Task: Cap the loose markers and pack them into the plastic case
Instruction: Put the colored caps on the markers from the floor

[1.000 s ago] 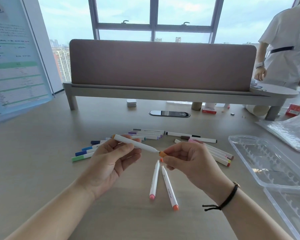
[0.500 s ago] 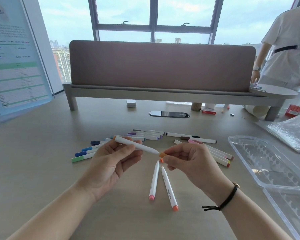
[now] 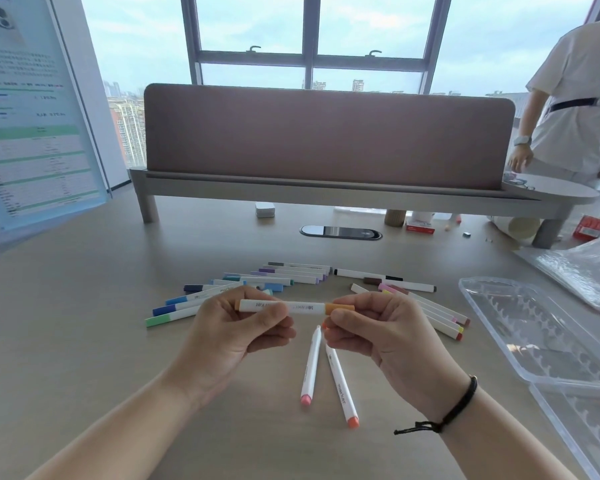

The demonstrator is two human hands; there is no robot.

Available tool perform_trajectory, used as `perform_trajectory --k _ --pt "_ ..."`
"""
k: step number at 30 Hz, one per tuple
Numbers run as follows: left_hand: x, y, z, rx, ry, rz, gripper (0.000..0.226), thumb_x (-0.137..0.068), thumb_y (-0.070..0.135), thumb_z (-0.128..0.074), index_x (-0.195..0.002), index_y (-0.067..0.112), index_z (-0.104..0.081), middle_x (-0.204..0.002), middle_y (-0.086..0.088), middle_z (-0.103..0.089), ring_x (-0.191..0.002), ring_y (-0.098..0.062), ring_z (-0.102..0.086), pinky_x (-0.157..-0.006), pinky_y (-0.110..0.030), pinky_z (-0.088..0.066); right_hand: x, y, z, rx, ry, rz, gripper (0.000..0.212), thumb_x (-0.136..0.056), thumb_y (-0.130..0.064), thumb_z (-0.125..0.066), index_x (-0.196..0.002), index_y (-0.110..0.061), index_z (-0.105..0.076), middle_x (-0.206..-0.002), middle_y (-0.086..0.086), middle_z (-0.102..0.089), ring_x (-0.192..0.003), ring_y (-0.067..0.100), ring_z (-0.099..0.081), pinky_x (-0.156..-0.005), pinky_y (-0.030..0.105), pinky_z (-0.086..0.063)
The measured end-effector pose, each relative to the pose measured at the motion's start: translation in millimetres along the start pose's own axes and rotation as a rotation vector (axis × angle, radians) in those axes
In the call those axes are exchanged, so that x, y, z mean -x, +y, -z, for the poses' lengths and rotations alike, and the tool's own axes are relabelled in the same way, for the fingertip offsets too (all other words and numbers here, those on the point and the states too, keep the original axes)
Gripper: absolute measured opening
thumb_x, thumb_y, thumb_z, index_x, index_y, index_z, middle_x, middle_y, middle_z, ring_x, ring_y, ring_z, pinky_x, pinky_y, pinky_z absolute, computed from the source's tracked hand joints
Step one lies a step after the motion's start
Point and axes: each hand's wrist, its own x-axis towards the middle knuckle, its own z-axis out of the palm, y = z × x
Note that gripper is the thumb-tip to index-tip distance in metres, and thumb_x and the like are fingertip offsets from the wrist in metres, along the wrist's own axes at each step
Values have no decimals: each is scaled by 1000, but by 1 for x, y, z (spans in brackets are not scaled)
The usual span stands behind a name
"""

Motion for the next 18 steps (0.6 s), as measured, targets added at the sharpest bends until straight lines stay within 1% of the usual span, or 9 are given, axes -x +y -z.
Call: perform_trajectory --k 2,3,6,7,9,11,15,18 --pt "1 1 -1 -50 3 -18 33 -56 29 -91 -76 8 -76 -81 -27 -72 -70 -36 -73 -63 -35 -61 0 0 1 -5 -1 -8 26 -64 -9 -75 -87 3 -72 -81 27 -71 -61 27 -71 -64 34 -61" --pt "1 1 -2 -59 3 -20 33 -56 30 -91 -76 8 -76 -81 -27 -72 -70 -36 -73 -63 -36 -61 0 0 1 -6 -2 -12 24 -65 -9 -75 -86 3 -73 -81 28 -71 -61 27 -71 -63 34 -61" --pt "3 2 -2 -42 11 -14 49 -48 39 -96 -78 6 -77 -82 -28 -72 -70 -37 -73 -61 -36 -61 1 1 0 1 -2 -17 23 -66 -10 -74 -85 3 -73 -81 28 -71 -60 27 -71 -62 33 -61" --pt "3 2 -3 -40 17 -14 46 -50 37 -95 -77 5 -77 -81 -28 -72 -70 -37 -73 -61 -36 -61 1 1 -2 5 -1 -16 23 -66 -10 -74 -85 3 -73 -80 27 -71 -60 27 -71 -61 33 -60" --pt "3 2 -4 -40 25 -13 28 -60 26 -89 -75 5 -76 -80 -28 -72 -67 -36 -73 -59 -36 -61 1 2 -3 7 2 -12 22 -66 -10 -74 -84 3 -73 -79 27 -71 -59 26 -70 -60 33 -60" --pt "3 1 -5 -45 32 -9 18 -62 18 -80 -72 4 -75 -78 -28 -72 -66 -36 -73 -58 -36 -61 1 2 -3 -2 -2 -12 18 -66 -10 -73 -80 1 -74 -77 26 -71 -59 27 -70 -59 33 -60" --pt "4 2 -6 -51 26 -5 15 -59 20 -80 -69 9 -76 -77 -27 -72 -65 -35 -73 -59 -36 -61 2 2 -4 -15 -14 -19 10 -66 -9 -73 -73 -3 -75 -74 24 -70 -57 26 -70 -59 33 -60" --pt "3 0 -6 -38 23 6 12 -63 17 -78 -70 7 -76 -78 -28 -72 -65 -35 -73 -59 -36 -61 2 2 -4 -11 -21 -14 10 -66 -9 -73 -73 -2 -75 -74 23 -70 -57 25 -69 -59 33 -60"
